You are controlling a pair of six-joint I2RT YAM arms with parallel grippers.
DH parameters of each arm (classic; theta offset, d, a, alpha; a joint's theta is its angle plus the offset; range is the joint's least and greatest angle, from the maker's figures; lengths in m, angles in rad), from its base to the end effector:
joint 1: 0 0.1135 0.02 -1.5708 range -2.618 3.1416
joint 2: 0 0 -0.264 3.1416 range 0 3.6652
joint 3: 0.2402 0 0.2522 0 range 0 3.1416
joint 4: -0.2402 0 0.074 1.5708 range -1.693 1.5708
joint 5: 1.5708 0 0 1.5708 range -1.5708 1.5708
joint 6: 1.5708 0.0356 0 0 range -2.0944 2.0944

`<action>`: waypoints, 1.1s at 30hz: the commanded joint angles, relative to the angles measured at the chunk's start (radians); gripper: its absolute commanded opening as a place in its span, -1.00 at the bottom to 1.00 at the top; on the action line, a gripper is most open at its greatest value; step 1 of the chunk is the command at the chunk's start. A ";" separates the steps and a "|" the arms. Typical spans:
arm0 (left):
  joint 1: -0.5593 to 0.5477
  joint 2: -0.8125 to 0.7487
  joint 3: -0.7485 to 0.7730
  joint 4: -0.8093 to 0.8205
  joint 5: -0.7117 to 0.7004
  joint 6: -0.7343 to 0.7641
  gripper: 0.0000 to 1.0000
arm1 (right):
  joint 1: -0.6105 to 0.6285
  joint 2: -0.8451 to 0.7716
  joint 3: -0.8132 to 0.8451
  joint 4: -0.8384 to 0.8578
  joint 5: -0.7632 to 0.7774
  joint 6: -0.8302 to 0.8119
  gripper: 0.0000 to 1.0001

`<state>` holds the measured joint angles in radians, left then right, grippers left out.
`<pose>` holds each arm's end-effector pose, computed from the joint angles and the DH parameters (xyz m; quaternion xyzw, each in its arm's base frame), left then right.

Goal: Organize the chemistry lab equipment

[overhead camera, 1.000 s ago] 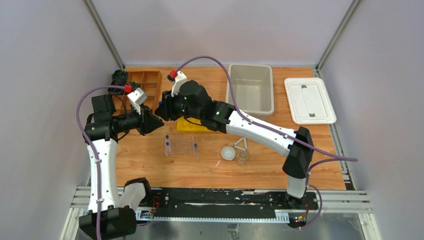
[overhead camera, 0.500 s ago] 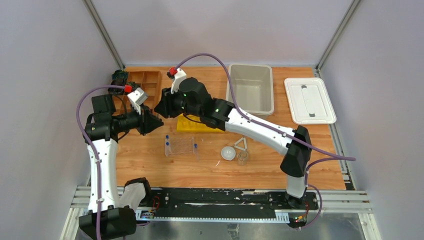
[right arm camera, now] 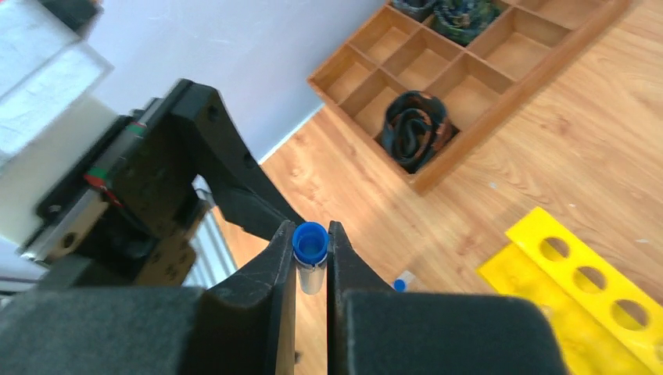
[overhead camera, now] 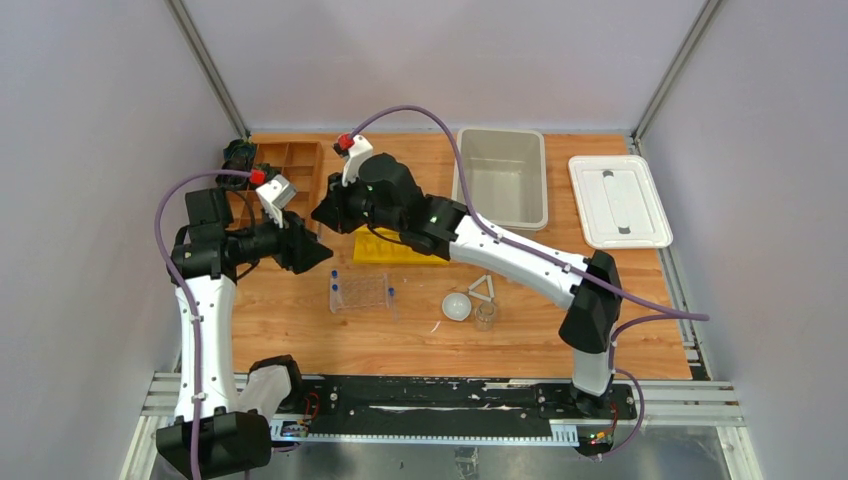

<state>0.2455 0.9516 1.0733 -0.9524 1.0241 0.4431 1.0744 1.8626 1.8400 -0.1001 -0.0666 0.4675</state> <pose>0.1675 0.0106 0.3495 0.2565 0.7913 -0.3236 0.4510 0.2127 0.3976 0.4074 -0.2448 0.7079 0.4792 0.4575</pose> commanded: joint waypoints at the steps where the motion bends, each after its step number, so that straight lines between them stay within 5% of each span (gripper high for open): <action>1: 0.000 0.020 0.028 -0.014 -0.012 -0.023 0.57 | -0.036 -0.046 -0.052 0.016 0.095 -0.086 -1.00; 3: 0.000 0.027 0.038 -0.014 -0.015 -0.035 0.98 | -0.039 -0.070 -0.095 0.028 0.115 -0.114 -1.00; 4: 0.000 0.031 0.043 -0.014 -0.021 -0.039 0.99 | -0.041 -0.083 -0.119 0.035 0.122 -0.123 -1.00; 9: 0.000 0.039 0.083 -0.014 -0.102 -0.058 1.00 | -0.047 -0.162 -0.273 0.089 0.145 -0.163 -1.00; 19: 0.024 0.122 0.135 -0.014 -0.315 -0.141 1.00 | -0.036 -0.229 -0.658 0.452 0.086 -0.240 -1.00; 33: 0.026 0.154 0.128 -0.013 -0.356 -0.143 1.00 | 0.017 -0.037 -0.711 0.683 0.030 -0.347 -1.00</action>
<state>0.2665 1.1015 1.1858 -0.9676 0.6788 0.3050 1.0679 1.7844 1.1347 0.4831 -0.0227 0.1627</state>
